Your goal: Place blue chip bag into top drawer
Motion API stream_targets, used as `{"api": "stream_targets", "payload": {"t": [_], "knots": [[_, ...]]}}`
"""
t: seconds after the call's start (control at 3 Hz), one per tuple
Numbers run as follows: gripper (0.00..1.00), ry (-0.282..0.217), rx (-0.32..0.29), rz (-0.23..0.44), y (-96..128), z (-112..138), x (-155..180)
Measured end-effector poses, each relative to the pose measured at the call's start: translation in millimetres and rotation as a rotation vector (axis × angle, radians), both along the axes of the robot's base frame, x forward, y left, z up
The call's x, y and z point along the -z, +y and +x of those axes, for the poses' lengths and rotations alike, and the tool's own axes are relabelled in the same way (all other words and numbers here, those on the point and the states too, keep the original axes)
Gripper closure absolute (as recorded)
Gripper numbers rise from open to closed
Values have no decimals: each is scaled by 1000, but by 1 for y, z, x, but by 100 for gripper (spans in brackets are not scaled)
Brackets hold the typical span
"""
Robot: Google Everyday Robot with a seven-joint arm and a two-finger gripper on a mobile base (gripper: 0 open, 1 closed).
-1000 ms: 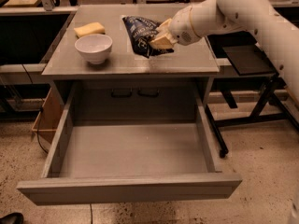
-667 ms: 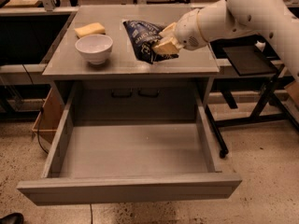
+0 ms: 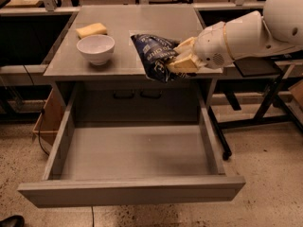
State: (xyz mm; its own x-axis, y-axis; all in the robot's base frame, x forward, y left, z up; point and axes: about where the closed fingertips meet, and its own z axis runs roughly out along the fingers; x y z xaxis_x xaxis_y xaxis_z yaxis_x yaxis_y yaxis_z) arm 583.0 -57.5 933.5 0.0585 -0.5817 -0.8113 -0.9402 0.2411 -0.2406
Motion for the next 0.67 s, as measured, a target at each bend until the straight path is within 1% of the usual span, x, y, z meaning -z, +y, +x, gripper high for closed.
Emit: {"api": "stream_targets", "payload": {"t": [0.33,0.67], "knots": [[100,-12,-47,-52,6,-16,8],[100,-12,-83,-95,5,-35,21]]}}
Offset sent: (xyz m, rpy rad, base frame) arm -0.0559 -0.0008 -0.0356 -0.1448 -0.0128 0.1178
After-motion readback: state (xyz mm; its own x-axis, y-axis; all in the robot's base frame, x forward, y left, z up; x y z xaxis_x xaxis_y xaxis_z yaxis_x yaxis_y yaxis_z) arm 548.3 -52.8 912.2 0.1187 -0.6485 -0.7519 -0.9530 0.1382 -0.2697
